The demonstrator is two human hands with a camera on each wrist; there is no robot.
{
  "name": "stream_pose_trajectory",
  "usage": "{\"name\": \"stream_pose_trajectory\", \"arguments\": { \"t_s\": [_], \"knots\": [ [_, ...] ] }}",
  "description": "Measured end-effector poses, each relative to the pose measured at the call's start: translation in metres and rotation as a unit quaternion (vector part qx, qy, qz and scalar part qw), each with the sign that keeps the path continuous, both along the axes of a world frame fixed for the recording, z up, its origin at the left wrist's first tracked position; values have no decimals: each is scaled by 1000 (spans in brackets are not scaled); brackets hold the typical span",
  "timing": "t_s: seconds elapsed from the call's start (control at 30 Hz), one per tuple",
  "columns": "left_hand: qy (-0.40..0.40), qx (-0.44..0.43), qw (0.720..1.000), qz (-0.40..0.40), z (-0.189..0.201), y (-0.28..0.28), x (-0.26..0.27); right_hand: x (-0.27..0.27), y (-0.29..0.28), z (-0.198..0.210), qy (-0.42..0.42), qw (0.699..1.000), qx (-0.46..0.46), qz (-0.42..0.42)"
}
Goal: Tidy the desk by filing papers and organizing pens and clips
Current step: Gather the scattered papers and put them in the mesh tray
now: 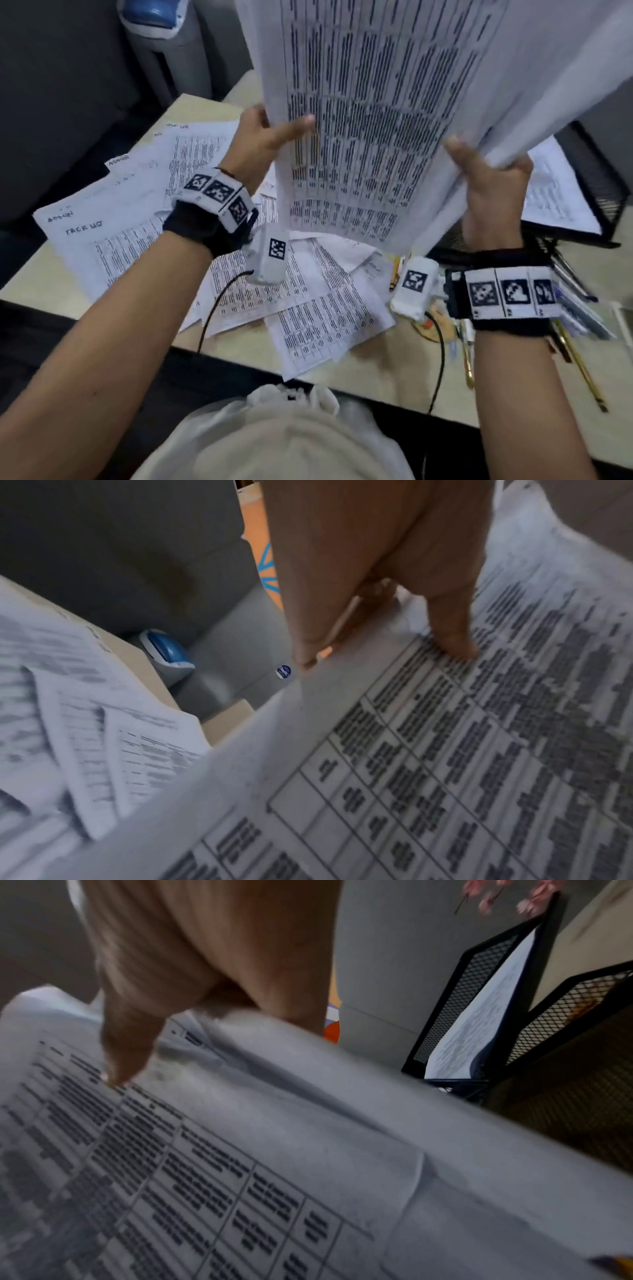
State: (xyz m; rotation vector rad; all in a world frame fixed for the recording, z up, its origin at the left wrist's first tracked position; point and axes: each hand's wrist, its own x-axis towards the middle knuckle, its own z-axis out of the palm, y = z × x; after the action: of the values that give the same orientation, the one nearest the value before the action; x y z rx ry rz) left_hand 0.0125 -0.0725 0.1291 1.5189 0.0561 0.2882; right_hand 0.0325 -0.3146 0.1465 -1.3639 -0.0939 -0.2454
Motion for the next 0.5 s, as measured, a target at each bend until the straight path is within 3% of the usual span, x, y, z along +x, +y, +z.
{"name": "stream_pose_trajectory", "arguments": {
  "t_s": [0.13,0.33,0.5],
  "knots": [
    [29,-28,999,16,-22,8,-9,2,8,-24,26,999,-25,35],
    [122,29,991,-37,-41,-19,-17,2,22,-67,72,990,-84,86],
    [145,10,989,14,-24,-37,-11,7,16,-75,94,986,-111,81]
  ]
}}
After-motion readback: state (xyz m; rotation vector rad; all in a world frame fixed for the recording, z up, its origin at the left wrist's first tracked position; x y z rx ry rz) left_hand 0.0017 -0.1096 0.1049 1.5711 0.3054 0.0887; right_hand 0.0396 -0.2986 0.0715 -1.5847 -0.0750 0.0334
